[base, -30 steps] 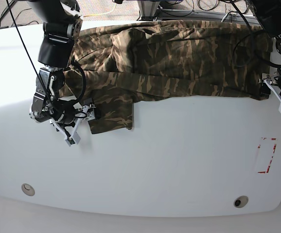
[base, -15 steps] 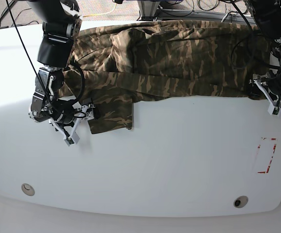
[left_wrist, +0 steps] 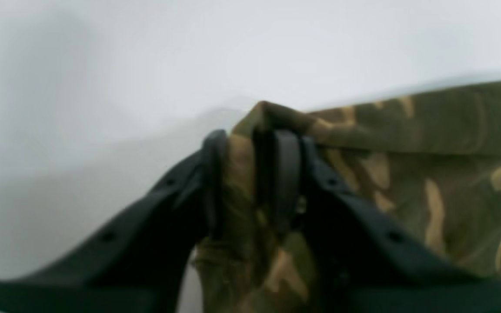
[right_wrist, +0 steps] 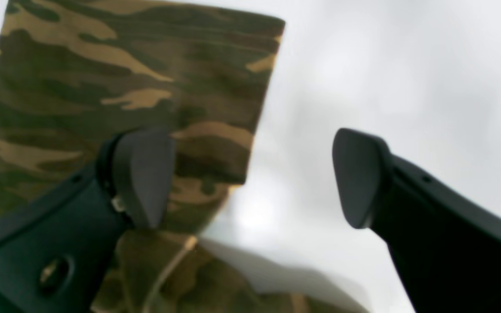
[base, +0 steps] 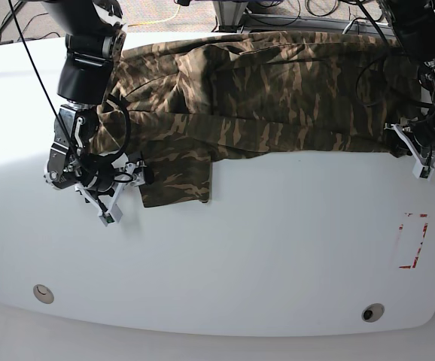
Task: Layout the t-shirt on the table in an organized manner, then fold the t-shirt properly
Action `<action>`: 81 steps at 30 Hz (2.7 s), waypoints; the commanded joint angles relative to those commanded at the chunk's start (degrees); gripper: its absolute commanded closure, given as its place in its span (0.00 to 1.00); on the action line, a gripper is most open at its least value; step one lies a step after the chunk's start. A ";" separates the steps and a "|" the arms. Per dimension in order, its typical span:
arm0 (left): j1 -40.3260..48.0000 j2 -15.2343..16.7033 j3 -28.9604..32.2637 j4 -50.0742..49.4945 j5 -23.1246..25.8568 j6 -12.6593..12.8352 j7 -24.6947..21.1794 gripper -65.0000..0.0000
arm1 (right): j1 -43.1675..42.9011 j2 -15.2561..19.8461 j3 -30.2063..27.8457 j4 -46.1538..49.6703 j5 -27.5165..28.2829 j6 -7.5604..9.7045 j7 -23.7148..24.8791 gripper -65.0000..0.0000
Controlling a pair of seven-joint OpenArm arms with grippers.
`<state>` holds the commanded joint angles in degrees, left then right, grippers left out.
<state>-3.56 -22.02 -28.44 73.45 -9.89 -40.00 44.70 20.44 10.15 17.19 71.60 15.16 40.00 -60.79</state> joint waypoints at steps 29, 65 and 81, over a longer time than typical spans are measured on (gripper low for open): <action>13.36 3.16 0.88 31.56 0.00 0.00 6.68 0.97 | 0.00 0.00 0.09 0.00 -0.09 0.00 -0.09 0.16; 18.90 -0.35 -6.51 34.73 -10.20 0.00 6.68 0.45 | 0.00 -0.44 0.09 0.00 0.18 0.00 -0.09 0.16; 12.40 -0.09 -8.35 12.66 -18.64 0.00 6.59 0.46 | 0.00 -0.44 0.09 0.00 -0.09 0.00 -0.09 0.16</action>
<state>8.84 -22.11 -36.79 86.11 -28.53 -40.00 51.30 20.44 9.71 17.27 71.60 15.08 40.00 -60.88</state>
